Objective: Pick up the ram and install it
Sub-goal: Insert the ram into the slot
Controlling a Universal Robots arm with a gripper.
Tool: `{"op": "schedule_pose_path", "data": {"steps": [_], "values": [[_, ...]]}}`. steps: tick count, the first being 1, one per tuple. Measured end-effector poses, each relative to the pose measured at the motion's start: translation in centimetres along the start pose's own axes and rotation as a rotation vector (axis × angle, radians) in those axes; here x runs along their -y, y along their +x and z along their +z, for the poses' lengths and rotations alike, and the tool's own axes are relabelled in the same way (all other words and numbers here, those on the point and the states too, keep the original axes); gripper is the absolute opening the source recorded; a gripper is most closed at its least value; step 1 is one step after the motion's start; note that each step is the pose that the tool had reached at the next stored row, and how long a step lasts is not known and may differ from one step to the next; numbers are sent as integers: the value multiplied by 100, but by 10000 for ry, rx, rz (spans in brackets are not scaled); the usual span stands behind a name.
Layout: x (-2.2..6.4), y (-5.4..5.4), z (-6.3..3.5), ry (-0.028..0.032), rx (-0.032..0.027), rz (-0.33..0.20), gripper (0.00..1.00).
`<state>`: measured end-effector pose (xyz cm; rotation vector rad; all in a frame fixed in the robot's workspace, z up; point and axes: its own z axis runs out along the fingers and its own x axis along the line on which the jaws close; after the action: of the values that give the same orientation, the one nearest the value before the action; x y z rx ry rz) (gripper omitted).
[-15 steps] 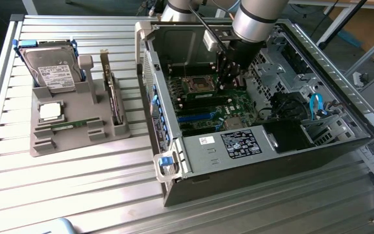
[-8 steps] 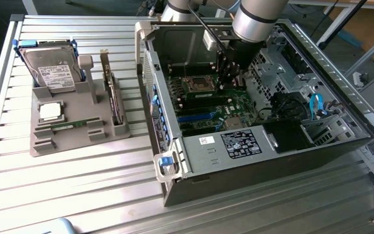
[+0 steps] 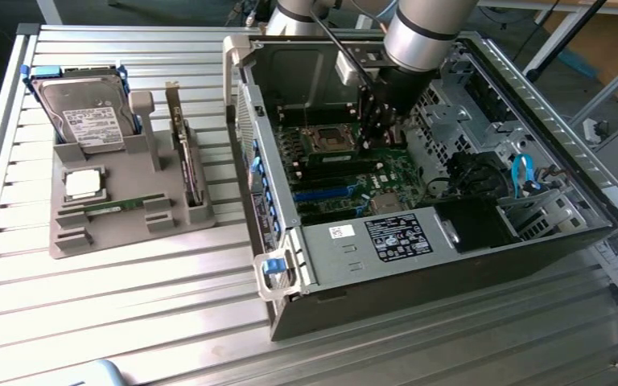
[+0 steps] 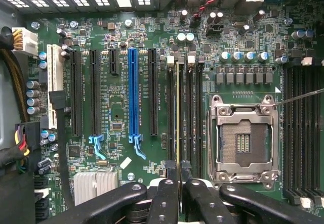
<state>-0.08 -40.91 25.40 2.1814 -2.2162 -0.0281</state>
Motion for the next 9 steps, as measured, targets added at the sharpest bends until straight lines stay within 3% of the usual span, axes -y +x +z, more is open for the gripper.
{"op": "schedule_pose_path", "data": {"steps": [9], "values": [[3, 7, 60, 1, -1, -1, 12]]}}
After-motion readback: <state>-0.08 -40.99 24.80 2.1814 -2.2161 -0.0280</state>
